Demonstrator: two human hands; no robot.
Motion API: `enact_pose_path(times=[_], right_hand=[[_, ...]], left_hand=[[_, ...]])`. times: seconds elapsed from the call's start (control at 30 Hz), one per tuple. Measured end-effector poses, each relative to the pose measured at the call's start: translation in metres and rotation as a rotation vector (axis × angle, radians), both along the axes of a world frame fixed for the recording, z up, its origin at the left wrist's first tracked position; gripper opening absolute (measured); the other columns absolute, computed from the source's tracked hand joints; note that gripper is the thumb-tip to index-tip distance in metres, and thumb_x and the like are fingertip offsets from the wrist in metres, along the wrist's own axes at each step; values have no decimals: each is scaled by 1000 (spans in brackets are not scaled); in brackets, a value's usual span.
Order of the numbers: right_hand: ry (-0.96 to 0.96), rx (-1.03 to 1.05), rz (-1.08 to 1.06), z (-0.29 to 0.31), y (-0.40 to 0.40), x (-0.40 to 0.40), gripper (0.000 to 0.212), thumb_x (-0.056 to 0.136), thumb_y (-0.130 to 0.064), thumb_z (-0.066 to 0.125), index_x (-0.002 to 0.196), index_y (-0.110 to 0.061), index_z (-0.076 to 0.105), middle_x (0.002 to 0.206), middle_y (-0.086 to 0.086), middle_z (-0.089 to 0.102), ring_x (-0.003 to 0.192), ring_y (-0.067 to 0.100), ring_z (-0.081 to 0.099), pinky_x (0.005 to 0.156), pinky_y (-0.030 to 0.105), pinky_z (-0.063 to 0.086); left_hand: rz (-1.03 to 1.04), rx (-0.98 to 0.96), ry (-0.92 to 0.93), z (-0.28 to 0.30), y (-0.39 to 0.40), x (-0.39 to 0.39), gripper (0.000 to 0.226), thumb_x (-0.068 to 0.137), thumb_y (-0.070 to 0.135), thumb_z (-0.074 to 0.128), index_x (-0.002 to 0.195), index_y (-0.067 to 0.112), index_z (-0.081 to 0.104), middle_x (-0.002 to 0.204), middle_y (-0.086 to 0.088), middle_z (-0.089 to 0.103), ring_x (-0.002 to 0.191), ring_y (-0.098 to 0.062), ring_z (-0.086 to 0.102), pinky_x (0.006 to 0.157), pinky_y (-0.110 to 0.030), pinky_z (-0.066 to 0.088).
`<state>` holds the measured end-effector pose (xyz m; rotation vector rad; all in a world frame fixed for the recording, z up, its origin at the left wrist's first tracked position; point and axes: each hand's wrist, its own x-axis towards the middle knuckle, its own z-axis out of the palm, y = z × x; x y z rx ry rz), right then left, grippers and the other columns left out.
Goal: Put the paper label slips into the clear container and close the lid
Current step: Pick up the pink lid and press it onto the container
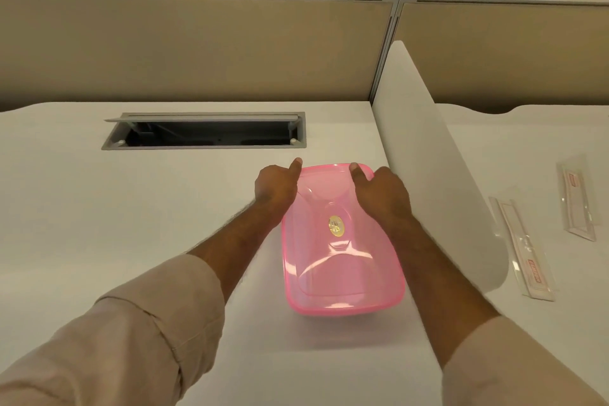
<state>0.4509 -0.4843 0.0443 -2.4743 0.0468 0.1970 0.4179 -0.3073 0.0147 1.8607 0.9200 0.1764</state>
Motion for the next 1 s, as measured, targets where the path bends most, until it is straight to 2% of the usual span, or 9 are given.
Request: enact_pose_path(times=[0.13,0.2,0.27,0.33,0.47,0.63,0.77,0.9,1.0], right_hand=[[-16,-87,-5,-1,17,34,70,94,-62,33,115,0,61,121,18,66,110,37,61,85,37,47],[-3,-130,19,-5,19,44,63,98,-52,30,114,0,62,122,18,65,112,36,60,87,36,45],[13,-132,48,-10,18,52,47,98,-38,31,99,-3,63,114,17,66,104,36,60,80,33,41],[25,-132,65,-12,16,56,35,94,-30,33,81,-6,54,98,15,63,88,33,55,74,30,36],[42,-113,74,-13,16,59,34,92,-25,35,62,-12,42,85,9,52,82,30,48,72,29,35],[54,-87,60,-15,15,59,36,92,-23,37,59,-10,41,82,11,52,80,32,48,71,29,35],[80,-81,71,-14,14,60,36,91,-20,36,57,-10,37,71,9,48,77,31,46,68,28,33],[114,-14,71,-12,11,59,34,92,-33,40,61,-18,39,66,3,45,70,27,45,67,30,35],[109,26,59,-15,11,63,32,90,-35,41,62,-20,39,66,0,44,72,27,46,55,25,34]], left_hand=[[-28,18,-15,0,0,-1,55,95,52,52,62,9,56,59,-3,54,57,-17,52,63,-28,43],[-35,22,-21,0,0,-2,54,95,52,52,66,7,58,59,-3,53,56,-18,50,57,-27,43],[-36,27,-24,1,0,-3,54,95,51,52,64,7,57,59,-3,52,55,-17,49,54,-24,41],[-39,42,-39,2,-1,-4,55,96,49,51,58,10,52,57,-3,51,54,-16,48,54,-24,39],[-79,156,-43,4,-4,-7,55,100,44,43,54,14,45,55,-1,47,51,-13,45,50,-23,32],[-114,209,-38,4,-5,-6,58,101,43,40,51,14,40,51,0,41,48,-13,40,49,-23,30],[-88,135,-43,1,-3,-3,54,100,45,43,56,13,45,56,-3,47,53,-17,45,58,-27,41],[-55,57,-38,1,-2,-1,50,97,47,48,61,12,49,60,-2,50,57,-17,47,56,-27,40],[-37,16,-38,2,-2,-1,46,96,47,50,64,14,51,61,0,53,58,-15,49,53,-25,37]])
